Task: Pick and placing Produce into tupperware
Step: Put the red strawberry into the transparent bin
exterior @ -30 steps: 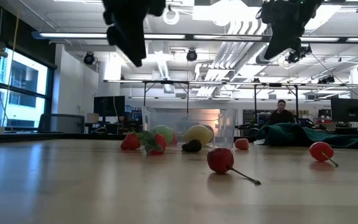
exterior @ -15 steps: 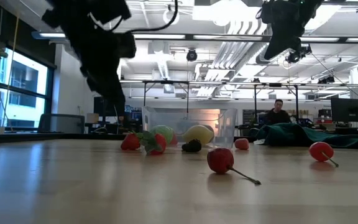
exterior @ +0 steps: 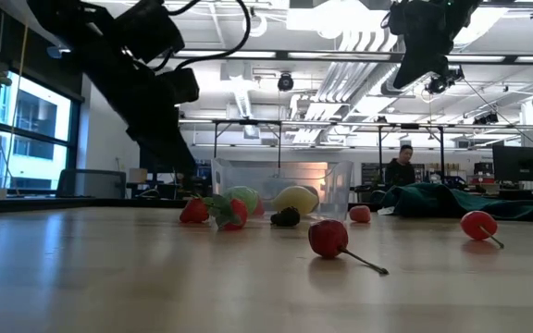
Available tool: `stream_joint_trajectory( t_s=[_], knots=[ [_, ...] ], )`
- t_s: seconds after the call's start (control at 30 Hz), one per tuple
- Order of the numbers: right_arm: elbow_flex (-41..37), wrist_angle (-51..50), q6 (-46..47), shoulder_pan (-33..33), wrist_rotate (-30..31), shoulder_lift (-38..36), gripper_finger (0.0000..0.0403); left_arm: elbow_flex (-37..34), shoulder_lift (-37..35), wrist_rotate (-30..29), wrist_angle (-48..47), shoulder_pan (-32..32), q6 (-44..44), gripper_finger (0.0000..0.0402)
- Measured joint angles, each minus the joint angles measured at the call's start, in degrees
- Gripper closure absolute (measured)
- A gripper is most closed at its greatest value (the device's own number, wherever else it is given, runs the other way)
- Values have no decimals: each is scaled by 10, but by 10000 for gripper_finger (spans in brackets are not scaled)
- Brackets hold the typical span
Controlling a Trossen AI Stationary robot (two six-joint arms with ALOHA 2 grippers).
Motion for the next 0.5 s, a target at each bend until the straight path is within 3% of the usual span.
stream_joint_trajectory(
  t_s=[0.5],
  knots=[
    [0, 0, 0, 0, 0, 0, 402, 0, 40, -22, 22, -31, 4, 195]
  ],
)
